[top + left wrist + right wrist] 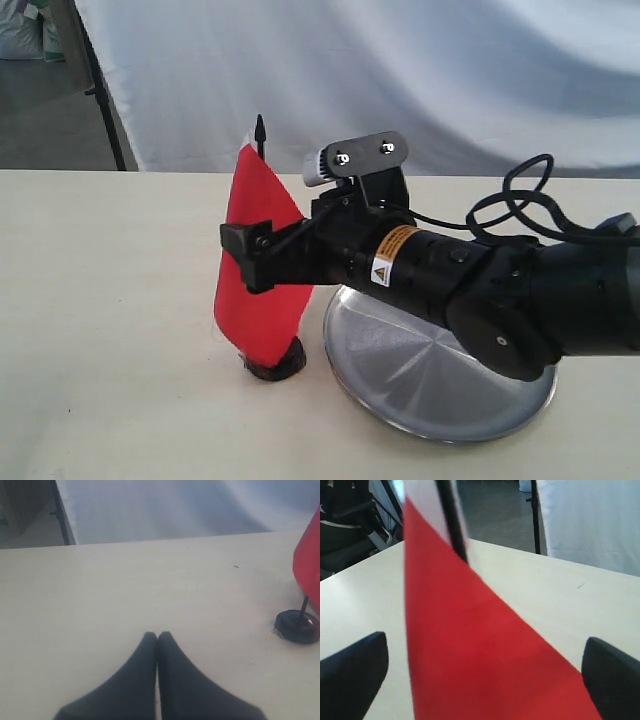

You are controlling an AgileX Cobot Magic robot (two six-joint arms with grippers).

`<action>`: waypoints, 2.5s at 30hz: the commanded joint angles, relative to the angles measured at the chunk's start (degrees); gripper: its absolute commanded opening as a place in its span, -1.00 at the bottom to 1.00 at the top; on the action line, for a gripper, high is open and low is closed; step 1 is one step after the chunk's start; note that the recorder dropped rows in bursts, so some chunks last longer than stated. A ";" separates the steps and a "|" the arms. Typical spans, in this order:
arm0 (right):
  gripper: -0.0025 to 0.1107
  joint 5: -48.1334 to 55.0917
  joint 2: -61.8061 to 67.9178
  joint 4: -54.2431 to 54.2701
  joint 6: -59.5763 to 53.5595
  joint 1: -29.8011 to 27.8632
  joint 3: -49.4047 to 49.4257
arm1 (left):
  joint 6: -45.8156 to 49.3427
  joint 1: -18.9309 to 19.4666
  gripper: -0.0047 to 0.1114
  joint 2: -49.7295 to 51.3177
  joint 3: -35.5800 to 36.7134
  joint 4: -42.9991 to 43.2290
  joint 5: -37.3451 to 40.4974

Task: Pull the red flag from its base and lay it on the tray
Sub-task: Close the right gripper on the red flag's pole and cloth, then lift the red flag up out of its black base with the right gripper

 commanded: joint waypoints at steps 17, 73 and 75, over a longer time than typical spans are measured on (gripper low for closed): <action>-0.76 1.09 2.57 -3.34 -1.18 0.65 -1.50 | -0.10 0.30 -0.92 -0.23 0.16 -0.63 -0.02; -0.96 -9.88 0.33 2.35 -6.30 0.65 -1.50 | -0.10 0.30 -0.92 -0.23 0.16 -0.45 -0.02; -0.96 -10.53 -2.13 2.35 -6.81 0.65 -1.50 | -0.10 0.30 -0.92 -0.23 0.16 -0.45 -0.02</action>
